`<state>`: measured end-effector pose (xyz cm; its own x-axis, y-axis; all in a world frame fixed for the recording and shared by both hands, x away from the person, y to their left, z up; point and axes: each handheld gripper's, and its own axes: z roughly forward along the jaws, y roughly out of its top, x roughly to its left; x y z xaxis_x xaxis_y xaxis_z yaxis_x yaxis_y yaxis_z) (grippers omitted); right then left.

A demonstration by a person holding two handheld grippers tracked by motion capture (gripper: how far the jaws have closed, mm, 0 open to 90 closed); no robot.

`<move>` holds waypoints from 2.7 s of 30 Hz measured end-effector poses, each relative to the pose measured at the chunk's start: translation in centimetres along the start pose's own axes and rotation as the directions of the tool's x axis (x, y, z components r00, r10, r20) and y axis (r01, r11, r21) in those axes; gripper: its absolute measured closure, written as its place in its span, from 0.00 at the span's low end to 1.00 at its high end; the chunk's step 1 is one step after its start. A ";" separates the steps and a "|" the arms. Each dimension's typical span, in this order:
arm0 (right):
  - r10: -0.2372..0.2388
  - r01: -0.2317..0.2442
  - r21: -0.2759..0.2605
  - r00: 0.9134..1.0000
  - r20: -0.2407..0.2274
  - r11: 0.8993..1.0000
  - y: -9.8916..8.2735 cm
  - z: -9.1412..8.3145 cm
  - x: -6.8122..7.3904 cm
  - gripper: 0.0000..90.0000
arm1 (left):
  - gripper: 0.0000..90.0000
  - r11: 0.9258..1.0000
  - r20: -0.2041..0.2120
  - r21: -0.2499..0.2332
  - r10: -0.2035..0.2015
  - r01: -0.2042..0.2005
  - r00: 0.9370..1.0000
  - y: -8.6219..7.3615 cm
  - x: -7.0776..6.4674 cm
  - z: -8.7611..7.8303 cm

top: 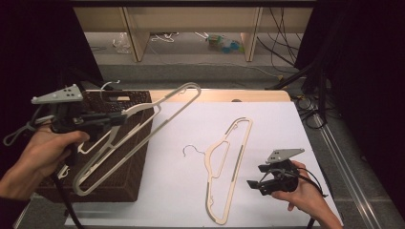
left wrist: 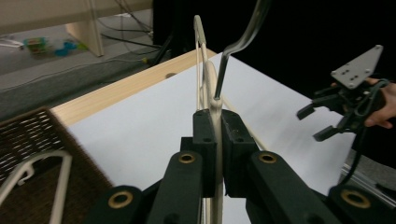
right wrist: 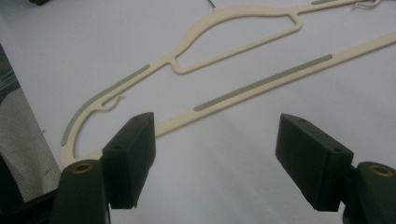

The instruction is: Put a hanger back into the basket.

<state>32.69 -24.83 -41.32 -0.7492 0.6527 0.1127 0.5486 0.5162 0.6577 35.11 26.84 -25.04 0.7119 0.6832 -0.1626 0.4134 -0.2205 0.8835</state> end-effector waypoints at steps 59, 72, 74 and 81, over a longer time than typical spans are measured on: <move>-0.006 0.007 0.030 1.000 -0.014 1.000 -0.2 0.5 0.0 0.33 | 0.95 0.979 -0.193 0.091 -0.164 0.184 0.967 -8.7 14.5 0.5; -0.001 0.001 0.008 1.000 -0.006 1.000 -0.2 0.6 0.0 0.28 | 0.92 0.957 -0.285 0.181 -0.171 0.229 0.943 -10.9 16.3 2.3; -0.004 0.004 0.005 1.000 -0.007 1.000 -0.2 0.6 0.0 0.28 | 0.91 0.957 -0.296 0.166 -0.181 0.237 0.938 -11.0 16.4 2.3; -0.001 0.001 0.009 1.000 0.001 1.000 -0.1 0.6 0.0 0.24 | 0.87 0.945 -0.381 0.253 -0.101 0.208 0.919 -11.6 17.4 2.5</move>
<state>32.85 -24.50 -41.86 -0.7493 0.6528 0.1116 0.5515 0.5217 0.6509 44.12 39.51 -39.24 0.3962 0.9155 -0.0707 0.6827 -0.2422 0.6894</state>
